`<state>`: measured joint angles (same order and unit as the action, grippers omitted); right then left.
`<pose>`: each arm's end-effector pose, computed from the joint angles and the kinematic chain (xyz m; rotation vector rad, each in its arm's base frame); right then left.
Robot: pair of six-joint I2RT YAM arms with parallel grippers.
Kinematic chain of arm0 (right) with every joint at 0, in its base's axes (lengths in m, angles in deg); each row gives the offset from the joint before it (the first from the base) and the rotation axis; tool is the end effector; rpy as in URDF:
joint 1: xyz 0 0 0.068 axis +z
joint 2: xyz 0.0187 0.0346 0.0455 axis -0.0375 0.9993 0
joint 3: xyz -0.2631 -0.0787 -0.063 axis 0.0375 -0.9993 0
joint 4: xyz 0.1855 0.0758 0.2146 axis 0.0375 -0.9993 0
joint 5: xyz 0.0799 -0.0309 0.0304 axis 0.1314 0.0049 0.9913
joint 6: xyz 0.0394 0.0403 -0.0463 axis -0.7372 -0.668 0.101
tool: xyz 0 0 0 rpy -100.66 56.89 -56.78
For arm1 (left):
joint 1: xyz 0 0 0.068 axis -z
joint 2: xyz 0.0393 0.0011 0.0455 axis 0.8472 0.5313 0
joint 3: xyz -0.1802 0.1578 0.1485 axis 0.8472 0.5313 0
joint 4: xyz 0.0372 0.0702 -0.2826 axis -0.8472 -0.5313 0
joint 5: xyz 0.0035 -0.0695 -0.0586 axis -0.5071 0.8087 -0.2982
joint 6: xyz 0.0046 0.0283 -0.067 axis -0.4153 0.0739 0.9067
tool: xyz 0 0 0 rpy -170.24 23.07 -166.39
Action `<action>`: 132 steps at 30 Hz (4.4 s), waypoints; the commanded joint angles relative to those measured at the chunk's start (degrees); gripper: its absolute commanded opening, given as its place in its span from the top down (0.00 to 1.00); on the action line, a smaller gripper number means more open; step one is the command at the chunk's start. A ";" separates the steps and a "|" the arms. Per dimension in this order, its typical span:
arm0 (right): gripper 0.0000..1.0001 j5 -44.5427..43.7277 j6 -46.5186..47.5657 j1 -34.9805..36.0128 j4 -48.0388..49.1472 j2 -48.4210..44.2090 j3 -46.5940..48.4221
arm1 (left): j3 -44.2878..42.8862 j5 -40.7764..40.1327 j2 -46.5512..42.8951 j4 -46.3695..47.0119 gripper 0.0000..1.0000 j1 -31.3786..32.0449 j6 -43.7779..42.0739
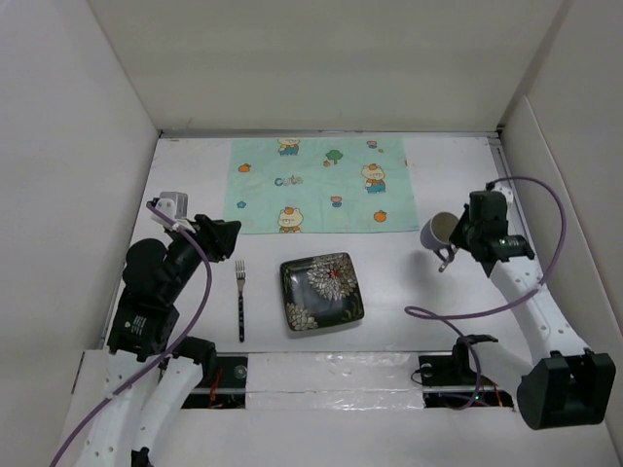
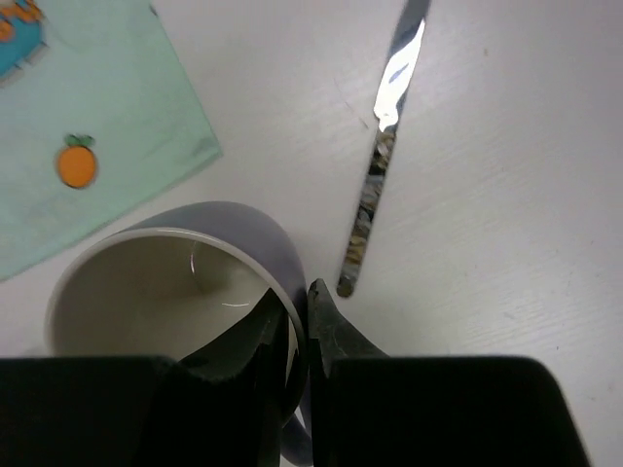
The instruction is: Set the dinner table for one person
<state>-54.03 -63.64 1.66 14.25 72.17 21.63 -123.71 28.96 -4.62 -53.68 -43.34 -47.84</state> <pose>0.2601 0.0024 0.2464 0.5663 2.2365 -0.0245 0.1511 -0.0510 0.3918 0.0932 1.5652 -0.6055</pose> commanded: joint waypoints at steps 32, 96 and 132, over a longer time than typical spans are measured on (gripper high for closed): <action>1.00 4.92 10.05 4.62 -8.94 84.50 106.00 | 0.86 -2.04 6.25 1.95 0.41 0.20 -1.12; 1.00 35.34 0.37 14.54 45.65 18.51 9.62 | 0.86 -3.62 6.42 1.77 1.00 -1.65 -0.51; 1.00 46.75 -10.17 28.53 56.10 30.36 -18.45 | 1.39 -1.87 6.43 2.83 0.68 -2.18 -0.51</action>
<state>-7.80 -74.87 29.05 68.37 103.12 3.16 -122.68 26.14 2.51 -53.35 -45.26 -48.19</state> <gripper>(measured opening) 0.054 0.320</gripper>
